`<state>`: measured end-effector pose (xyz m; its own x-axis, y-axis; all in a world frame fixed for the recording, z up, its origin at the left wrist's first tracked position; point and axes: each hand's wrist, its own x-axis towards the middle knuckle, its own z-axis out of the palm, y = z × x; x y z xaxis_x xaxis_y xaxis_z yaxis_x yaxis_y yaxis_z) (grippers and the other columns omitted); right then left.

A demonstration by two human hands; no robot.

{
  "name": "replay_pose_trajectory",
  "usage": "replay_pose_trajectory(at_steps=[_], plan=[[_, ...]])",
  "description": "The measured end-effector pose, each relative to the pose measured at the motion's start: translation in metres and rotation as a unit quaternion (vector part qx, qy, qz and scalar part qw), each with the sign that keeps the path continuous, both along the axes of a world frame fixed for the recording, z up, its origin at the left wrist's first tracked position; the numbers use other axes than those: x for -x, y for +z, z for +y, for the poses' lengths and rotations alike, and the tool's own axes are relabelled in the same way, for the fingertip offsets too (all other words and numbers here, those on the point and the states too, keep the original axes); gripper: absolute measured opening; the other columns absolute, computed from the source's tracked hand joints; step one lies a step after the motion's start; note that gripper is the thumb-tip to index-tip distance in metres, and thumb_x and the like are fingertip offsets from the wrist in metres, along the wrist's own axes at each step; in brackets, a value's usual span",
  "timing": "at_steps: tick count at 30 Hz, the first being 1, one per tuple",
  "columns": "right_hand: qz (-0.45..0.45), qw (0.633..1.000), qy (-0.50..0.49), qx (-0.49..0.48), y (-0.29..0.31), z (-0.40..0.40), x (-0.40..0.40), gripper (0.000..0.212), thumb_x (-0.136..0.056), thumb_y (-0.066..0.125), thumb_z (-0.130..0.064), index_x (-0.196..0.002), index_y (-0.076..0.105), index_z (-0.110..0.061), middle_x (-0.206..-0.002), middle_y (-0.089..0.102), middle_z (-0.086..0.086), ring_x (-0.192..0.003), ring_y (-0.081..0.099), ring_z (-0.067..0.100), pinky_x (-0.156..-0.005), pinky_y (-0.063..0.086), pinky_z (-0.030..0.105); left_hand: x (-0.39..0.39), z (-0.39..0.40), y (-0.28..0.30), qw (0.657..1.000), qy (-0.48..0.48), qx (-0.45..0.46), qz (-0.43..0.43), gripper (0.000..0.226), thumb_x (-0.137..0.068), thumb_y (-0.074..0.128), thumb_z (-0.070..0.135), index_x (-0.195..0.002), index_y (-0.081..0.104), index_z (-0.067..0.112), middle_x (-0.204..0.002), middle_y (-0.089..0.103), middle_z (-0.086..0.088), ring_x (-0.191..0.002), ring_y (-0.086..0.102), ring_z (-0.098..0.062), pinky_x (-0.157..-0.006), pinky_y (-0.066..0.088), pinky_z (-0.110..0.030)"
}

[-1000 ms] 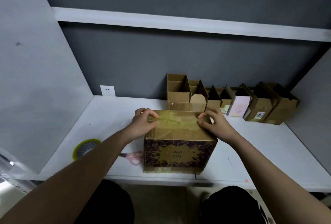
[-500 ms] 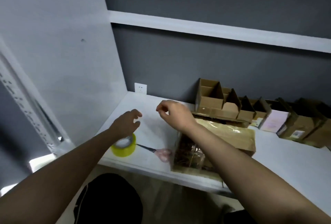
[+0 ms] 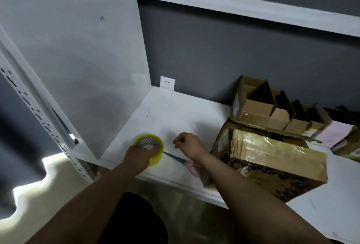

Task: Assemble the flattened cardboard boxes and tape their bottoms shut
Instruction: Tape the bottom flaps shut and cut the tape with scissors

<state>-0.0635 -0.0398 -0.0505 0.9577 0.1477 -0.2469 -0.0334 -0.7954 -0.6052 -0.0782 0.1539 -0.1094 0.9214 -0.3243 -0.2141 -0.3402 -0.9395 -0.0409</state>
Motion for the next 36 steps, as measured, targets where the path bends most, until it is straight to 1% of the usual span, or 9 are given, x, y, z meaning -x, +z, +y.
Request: replay_pose_trajectory(at_steps=[5,9,12,18,23,26,30,34,36], plan=[[0.0,0.995,-0.031,-0.096,0.001,-0.002,0.004,0.018,-0.091,0.051,-0.011,-0.096,0.065,-0.02,-0.095,0.07,0.002,-0.096,0.063,0.021,-0.089,0.049,0.032,0.011,0.01,0.026,0.983,0.058,0.172,-0.014,0.066,-0.091,0.056,0.032,-0.147,0.023,0.042,-0.147,0.042,0.002,-0.127,0.048,-0.025,-0.096,0.04,-0.028],[-0.03,0.984,-0.023,-0.176,0.018,0.004,0.015,0.049,-0.097,0.054,-0.017,-0.142,0.037,-0.009,-0.136,0.046,0.01,-0.122,0.05,0.025,-0.093,0.037,0.021,0.022,0.021,0.062,0.908,0.032,0.417,-0.032,0.065,-0.081,0.067,0.033,-0.12,0.034,0.074,-0.131,0.054,0.025,-0.116,0.055,-0.003,-0.088,0.042,-0.013],[-0.077,0.96,-0.014,-0.269,0.046,0.006,0.028,0.054,-0.095,0.057,-0.018,-0.144,0.036,-0.011,-0.141,0.041,0.007,-0.126,0.046,0.017,-0.101,0.037,0.022,0.037,0.017,0.098,0.858,0.013,0.511,-0.044,0.065,-0.08,0.074,0.027,-0.117,0.044,0.07,-0.127,0.052,0.035,-0.113,0.055,0.008,-0.092,0.045,-0.016],[-0.243,0.915,-0.024,-0.32,0.109,-0.025,0.06,0.027,-0.083,0.073,-0.015,-0.109,0.067,-0.021,-0.115,0.061,-0.002,-0.109,0.058,0.007,-0.08,0.051,0.018,0.058,-0.005,0.157,0.836,-0.045,0.54,-0.086,0.056,-0.076,0.064,0.049,-0.126,0.044,0.061,-0.13,0.054,0.026,-0.116,0.056,0.0,-0.096,0.05,-0.03],[-0.327,0.868,-0.094,-0.362,0.144,-0.062,0.075,0.008,-0.084,0.071,-0.015,-0.081,0.069,-0.022,-0.091,0.069,0.006,-0.088,0.064,0.015,-0.077,0.049,0.031,0.066,-0.048,0.193,0.817,-0.109,0.563,-0.064,0.059,-0.081,0.067,0.025,-0.135,0.048,0.041,-0.133,0.053,0.025,-0.12,0.053,-0.001,-0.1,0.047,-0.027],[-0.369,0.847,-0.119,-0.364,0.162,-0.086,0.083,0.009,-0.086,0.069,-0.017,-0.078,0.065,-0.015,-0.085,0.067,0.008,-0.083,0.062,0.021,-0.073,0.05,0.028,0.068,-0.081,0.213,0.8,-0.14,0.583,-0.027,0.055,-0.085,0.06,0.015,-0.133,0.044,0.037,-0.126,0.056,0.029,-0.116,0.054,0.002,-0.095,0.043,-0.014],[-0.445,0.831,-0.163,-0.291,0.177,-0.118,0.097,0.013,-0.091,0.064,-0.015,-0.079,0.058,-0.015,-0.074,0.061,-0.009,-0.069,0.055,0.001,-0.066,0.042,0.015,0.071,-0.132,0.229,0.778,-0.142,0.612,0.011,0.056,-0.084,0.058,0.023,-0.135,0.039,0.036,-0.133,0.05,0.021,-0.121,0.049,0.006,-0.096,0.041,-0.013],[-0.482,0.827,-0.222,-0.188,0.177,-0.148,0.104,0.013,-0.094,0.059,-0.026,-0.085,0.055,-0.017,-0.08,0.063,-0.007,-0.078,0.059,0.013,-0.072,0.047,0.034,0.077,-0.175,0.223,0.793,-0.13,0.588,-0.091,0.078,-0.074,0.075,0.033,-0.141,0.035,0.035,-0.139,0.045,0.014,-0.122,0.047,0.001,-0.095,0.044,-0.018],[-0.477,0.825,-0.261,-0.157,0.177,-0.165,0.106,0.015,-0.094,0.057,-0.029,-0.087,0.055,-0.017,-0.082,0.063,-0.006,-0.081,0.06,0.019,-0.072,0.048,0.041,0.08,-0.189,0.22,0.772,-0.098,0.618,-0.113,0.073,-0.074,0.08,0.032,-0.135,0.04,0.032,-0.129,0.052,0.015,-0.112,0.053,0.0,-0.086,0.049,-0.017]])
